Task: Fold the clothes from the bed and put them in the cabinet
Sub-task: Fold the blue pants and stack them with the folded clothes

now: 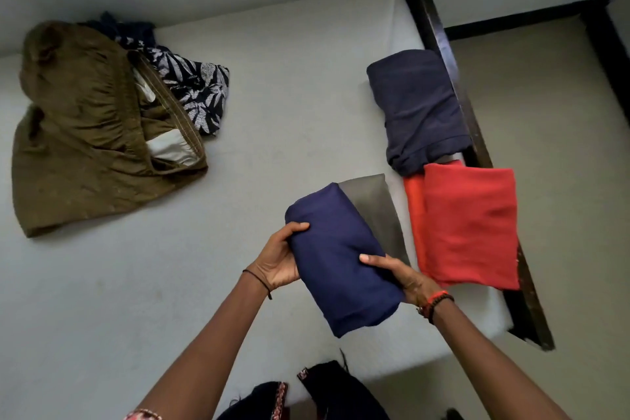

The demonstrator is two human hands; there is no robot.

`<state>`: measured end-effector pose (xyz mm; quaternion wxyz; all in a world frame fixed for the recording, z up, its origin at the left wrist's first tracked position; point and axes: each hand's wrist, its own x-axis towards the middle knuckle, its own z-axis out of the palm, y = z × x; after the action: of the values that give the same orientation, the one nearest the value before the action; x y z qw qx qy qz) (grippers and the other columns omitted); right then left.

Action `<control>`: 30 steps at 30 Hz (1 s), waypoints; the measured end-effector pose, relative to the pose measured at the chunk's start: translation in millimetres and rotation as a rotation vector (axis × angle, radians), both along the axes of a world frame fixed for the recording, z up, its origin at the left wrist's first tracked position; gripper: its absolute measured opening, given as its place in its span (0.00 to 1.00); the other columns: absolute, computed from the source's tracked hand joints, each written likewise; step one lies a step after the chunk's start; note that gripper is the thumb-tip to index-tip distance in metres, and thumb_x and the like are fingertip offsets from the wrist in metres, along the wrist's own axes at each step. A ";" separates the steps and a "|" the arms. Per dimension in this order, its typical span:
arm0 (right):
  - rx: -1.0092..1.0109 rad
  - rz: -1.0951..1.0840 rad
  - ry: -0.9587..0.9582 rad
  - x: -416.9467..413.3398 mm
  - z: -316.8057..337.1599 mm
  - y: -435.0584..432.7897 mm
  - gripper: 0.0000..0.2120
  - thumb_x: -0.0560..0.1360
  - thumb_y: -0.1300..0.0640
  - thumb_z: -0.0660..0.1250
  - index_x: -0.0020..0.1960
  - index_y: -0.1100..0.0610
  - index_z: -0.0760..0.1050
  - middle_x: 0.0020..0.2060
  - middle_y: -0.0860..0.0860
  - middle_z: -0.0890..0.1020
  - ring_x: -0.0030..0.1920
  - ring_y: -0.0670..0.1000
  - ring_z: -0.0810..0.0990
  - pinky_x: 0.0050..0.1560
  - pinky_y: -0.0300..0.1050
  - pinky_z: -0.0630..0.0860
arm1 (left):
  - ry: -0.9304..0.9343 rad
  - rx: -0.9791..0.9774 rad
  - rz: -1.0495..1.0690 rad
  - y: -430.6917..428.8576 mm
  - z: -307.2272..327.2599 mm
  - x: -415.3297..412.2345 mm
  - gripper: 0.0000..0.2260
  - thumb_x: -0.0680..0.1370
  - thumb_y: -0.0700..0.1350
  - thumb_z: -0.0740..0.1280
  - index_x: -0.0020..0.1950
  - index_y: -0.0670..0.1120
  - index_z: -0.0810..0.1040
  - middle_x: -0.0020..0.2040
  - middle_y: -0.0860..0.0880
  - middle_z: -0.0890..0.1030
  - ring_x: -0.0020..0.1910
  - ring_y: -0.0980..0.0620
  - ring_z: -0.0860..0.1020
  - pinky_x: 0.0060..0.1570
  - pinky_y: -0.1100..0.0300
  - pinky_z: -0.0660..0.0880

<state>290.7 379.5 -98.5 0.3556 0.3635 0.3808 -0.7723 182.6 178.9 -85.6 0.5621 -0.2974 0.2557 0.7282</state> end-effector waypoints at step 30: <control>0.701 -0.104 -0.177 47.1 -51.3 50.6 0.13 0.72 0.63 0.72 0.54 0.63 0.74 0.49 0.59 0.81 0.45 0.56 0.81 0.35 0.44 0.79 | 0.553 -0.685 -0.526 81.2 -65.6 95.6 0.19 0.75 0.41 0.69 0.64 0.40 0.70 0.61 0.42 0.76 0.57 0.44 0.77 0.56 0.53 0.76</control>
<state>337.8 430.1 -149.9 0.2012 0.5475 0.5711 -0.5777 278.2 260.2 -151.2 0.5080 -0.1864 0.6848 0.4881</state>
